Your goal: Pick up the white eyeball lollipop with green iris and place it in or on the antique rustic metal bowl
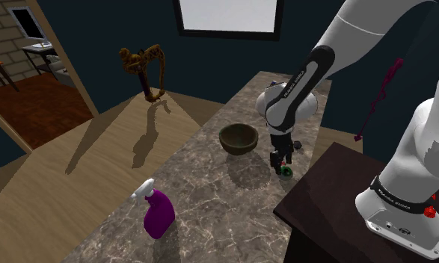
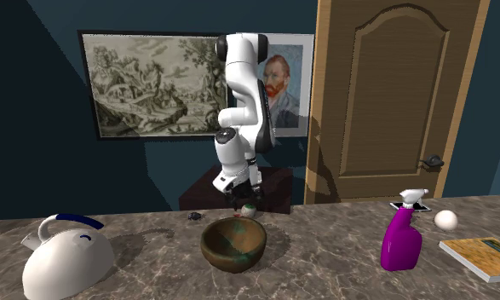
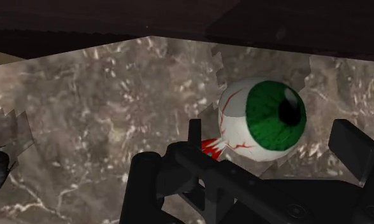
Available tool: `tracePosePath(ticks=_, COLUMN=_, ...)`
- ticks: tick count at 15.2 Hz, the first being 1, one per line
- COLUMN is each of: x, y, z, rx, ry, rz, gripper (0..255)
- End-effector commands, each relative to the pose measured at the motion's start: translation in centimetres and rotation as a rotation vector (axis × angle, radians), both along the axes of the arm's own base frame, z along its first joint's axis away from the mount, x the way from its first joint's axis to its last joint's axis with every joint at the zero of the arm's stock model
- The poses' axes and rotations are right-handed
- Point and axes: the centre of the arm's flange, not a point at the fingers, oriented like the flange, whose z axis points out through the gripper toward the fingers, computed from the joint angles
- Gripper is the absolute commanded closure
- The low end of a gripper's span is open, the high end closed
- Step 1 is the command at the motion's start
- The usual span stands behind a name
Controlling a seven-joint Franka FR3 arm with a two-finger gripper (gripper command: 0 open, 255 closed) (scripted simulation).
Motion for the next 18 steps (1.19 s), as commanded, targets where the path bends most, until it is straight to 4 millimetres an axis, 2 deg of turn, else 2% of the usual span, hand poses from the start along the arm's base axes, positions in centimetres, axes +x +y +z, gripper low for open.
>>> tracePosePath(ticks=1, x=-0.3, y=0.2, z=-0.9, rx=-0.001, ry=0.0, rz=0.0, gripper=0)
tracePosePath(ticks=3, x=-0.7, y=0.4, z=-2.1, rx=-0.001, ry=0.0, rz=0.0, gripper=0)
tracePosePath(ticks=11, x=-0.7, y=0.4, z=-2.1, rx=-0.001, ry=0.0, rz=0.0, gripper=0)
tracePosePath(ticks=12, x=-0.7, y=0.4, z=-2.1, rx=-0.001, ry=0.0, rz=0.0, gripper=255)
tracePosePath(ticks=18, x=-0.7, y=0.4, z=-2.1, rx=-0.001, ry=0.0, rz=0.0, gripper=255)
